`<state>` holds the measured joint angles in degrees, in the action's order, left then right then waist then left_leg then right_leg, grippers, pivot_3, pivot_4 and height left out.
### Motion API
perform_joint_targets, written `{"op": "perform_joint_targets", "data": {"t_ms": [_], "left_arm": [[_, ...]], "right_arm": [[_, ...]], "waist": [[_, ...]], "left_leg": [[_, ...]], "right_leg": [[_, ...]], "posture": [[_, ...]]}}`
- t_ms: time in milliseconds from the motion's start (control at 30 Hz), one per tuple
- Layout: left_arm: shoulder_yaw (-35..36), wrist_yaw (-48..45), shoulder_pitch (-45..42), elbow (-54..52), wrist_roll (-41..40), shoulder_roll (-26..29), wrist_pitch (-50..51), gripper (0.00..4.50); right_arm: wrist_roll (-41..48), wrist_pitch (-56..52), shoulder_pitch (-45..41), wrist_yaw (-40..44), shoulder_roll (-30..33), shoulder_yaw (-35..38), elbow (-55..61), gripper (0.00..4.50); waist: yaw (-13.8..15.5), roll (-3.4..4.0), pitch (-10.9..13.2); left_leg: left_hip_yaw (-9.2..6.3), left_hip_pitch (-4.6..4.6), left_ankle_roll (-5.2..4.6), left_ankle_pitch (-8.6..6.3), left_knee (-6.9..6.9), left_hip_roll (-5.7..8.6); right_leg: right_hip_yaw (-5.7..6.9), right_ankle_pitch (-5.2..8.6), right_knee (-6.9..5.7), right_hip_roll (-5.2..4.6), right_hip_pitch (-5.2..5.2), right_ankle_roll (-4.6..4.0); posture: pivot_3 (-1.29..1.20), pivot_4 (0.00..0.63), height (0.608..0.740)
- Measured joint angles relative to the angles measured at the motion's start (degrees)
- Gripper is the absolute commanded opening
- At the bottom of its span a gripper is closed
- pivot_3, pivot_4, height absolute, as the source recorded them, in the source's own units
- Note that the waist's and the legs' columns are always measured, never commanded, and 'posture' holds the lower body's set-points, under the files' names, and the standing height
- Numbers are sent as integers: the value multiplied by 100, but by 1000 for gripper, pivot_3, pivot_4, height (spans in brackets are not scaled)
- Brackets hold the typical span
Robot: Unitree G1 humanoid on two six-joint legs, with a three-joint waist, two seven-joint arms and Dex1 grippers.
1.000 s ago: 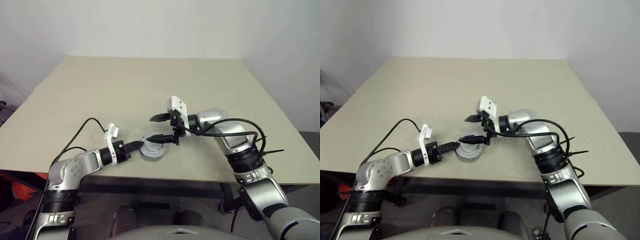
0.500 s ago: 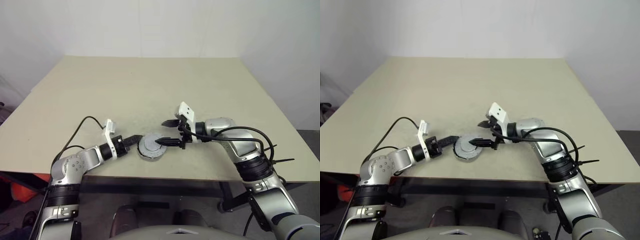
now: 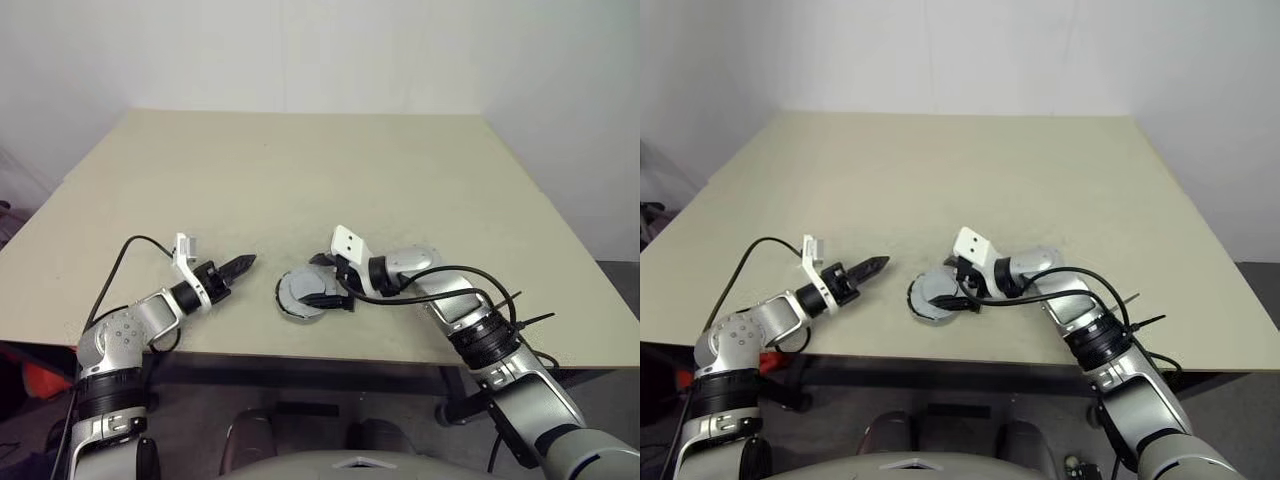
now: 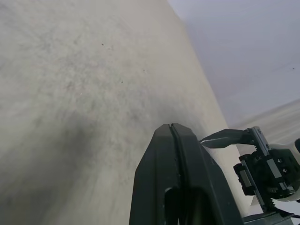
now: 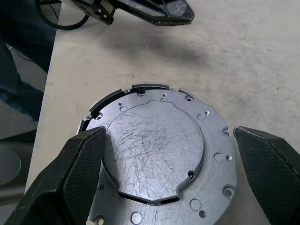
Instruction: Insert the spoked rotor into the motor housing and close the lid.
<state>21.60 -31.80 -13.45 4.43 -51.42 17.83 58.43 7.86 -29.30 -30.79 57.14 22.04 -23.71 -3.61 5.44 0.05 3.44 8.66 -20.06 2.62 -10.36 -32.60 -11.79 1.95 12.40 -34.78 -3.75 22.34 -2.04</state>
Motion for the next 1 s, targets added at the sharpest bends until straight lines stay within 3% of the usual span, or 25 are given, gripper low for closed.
{"op": "perform_joint_targets", "data": {"t_ms": [567, 733, 1000], "left_arm": [[49, 106, 2, 48, 17, 130, -162, 8], [49, 108, 2, 80, 23, 148, -177, 8], [49, 110, 2, 148, 39, 169, -208, 8]], "right_arm": [[-243, 264, 44, 5, 5, -138, -12, 4478], [-242, 313, 44, 77, -14, -181, -12, 2952], [-252, 357, 43, 72, -20, -183, -12, 2953]], "waist": [[-1, -1, 0], [-2, -1, -1], [-2, -1, -1]], "left_leg": [[0, 5, 0, 0, -2, 0], [0, 6, 1, 1, -2, 0], [-1, 6, 1, 1, -6, 0]], "right_leg": [[0, -12, -1, 0, -5, -21], [0, -14, -3, 0, -6, -23], [0, -12, -4, 0, -6, -19]], "posture": [[0, 0, 740], [0, 0, 740], [0, 0, 740]]}}
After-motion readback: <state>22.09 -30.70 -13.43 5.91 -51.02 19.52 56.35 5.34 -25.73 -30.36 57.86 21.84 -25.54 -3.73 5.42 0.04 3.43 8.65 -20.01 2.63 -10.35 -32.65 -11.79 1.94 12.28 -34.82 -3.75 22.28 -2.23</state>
